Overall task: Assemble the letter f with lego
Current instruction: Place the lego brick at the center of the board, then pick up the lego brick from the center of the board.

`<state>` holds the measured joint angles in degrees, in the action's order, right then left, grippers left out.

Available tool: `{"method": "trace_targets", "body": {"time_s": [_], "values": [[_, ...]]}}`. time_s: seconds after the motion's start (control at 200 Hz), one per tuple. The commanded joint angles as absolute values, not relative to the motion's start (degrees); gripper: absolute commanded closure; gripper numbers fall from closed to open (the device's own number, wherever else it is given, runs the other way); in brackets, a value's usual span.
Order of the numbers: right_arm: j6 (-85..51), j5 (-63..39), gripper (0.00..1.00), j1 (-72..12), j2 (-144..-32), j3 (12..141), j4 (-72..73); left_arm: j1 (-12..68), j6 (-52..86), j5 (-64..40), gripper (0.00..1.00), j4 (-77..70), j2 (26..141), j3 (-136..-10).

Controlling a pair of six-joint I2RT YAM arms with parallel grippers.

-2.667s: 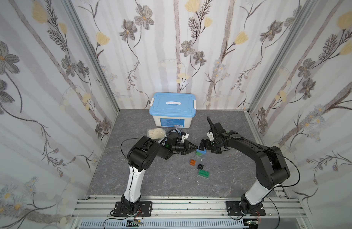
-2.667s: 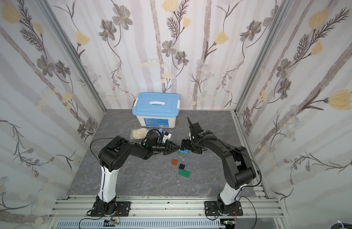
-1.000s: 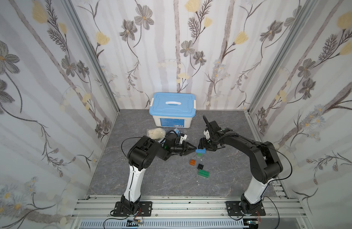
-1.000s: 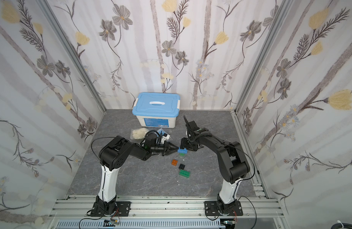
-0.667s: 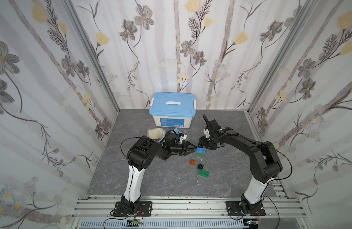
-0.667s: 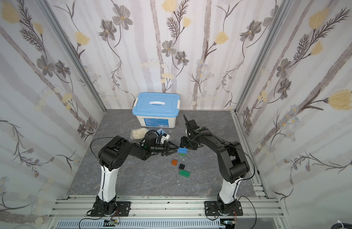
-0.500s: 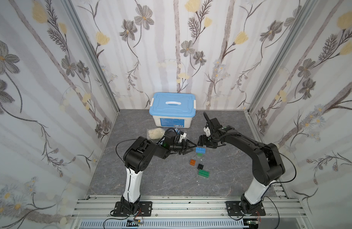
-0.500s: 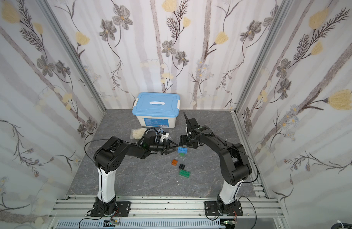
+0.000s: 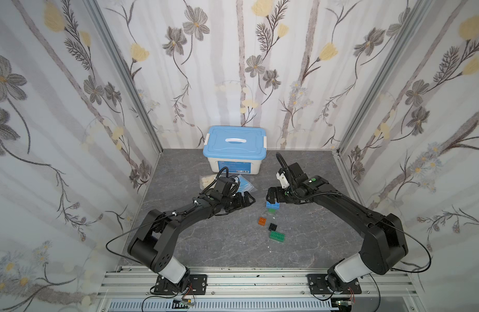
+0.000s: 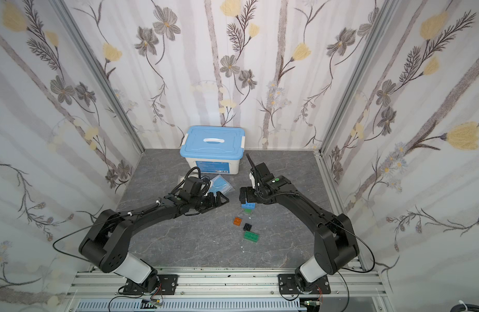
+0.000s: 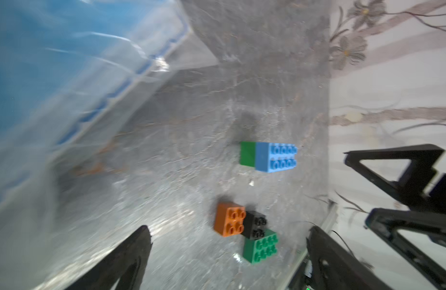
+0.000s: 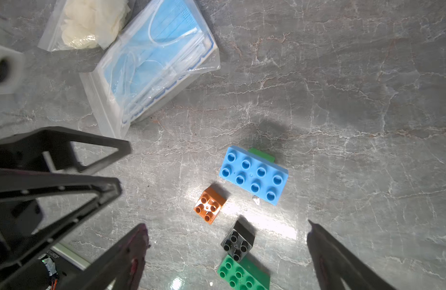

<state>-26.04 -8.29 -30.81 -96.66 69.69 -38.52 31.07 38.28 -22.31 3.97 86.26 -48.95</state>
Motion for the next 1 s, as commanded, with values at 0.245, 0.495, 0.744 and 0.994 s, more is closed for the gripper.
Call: {"method": "trace_targets", "body": {"time_s": [0.245,0.495,0.744,0.994], "values": [[-36.82,-5.40,0.00,-34.07,-93.23,58.20,-37.29,29.93,40.08,-1.67,0.00,25.22,71.87,-44.42],[-43.51,-3.53,0.16,-39.88,-99.59,58.39,-35.07,30.06,39.81,-4.21,0.02,23.20,74.19,-44.11],[-47.31,-0.96,0.29,-42.15,-101.84,58.60,-35.37,30.06,40.50,-4.54,0.03,22.55,69.96,-42.81],[-49.11,-0.16,0.40,-42.19,-104.21,58.45,-34.50,30.06,41.22,-5.24,0.03,22.01,68.16,-41.93]]}}
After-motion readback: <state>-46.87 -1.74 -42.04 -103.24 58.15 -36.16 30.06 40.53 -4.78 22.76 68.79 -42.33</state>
